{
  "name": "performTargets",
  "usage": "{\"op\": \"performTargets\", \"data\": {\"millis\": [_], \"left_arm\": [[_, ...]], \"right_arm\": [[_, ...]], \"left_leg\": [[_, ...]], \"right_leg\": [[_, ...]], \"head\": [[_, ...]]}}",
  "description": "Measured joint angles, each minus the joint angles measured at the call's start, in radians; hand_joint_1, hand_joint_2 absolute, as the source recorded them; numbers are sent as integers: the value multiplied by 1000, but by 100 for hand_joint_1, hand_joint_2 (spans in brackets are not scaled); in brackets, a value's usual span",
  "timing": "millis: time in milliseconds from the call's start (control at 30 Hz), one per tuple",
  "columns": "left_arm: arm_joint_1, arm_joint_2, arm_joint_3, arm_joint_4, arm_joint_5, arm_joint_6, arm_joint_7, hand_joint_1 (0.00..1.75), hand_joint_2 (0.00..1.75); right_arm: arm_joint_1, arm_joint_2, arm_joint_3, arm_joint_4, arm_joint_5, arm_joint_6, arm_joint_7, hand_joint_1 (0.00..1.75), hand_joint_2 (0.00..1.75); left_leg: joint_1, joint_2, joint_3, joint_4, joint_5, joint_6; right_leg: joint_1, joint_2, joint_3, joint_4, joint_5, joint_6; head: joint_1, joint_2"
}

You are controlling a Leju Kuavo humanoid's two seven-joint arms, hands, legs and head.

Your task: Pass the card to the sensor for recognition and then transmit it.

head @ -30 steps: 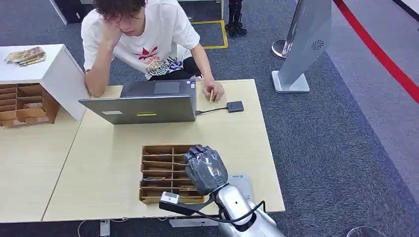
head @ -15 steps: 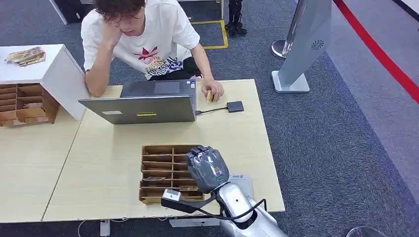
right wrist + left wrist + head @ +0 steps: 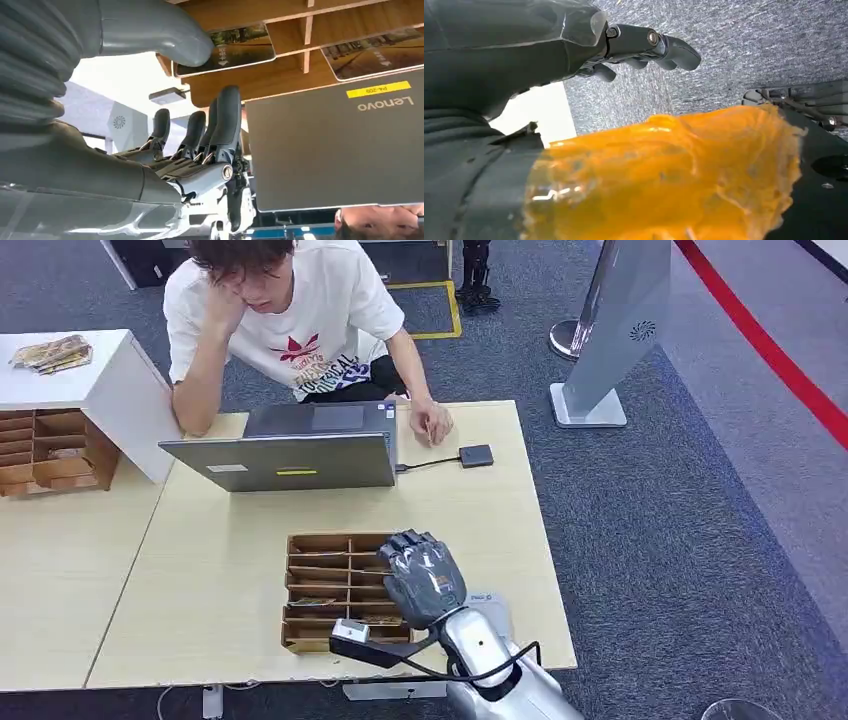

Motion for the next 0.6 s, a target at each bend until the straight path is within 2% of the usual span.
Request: {"op": "performTargets", "data": {"millis": [133, 600], "left_arm": [[0, 0, 0, 0, 0, -2, 0, 0, 0], [0, 0, 0, 0, 0, -2, 2, 0, 0]], "right_arm": [[-1, 2, -3, 0, 0, 0, 0, 84, 175], [-3, 5, -6, 15, -6, 5, -1, 84, 175]], "left_leg": [[0, 0, 0, 0, 0, 0], [0, 0, 0, 0, 0, 0]], "right_leg": [[0, 0, 0, 0, 0, 0], [0, 0, 0, 0, 0, 0]], "head": [[0, 0], [0, 0]]}}
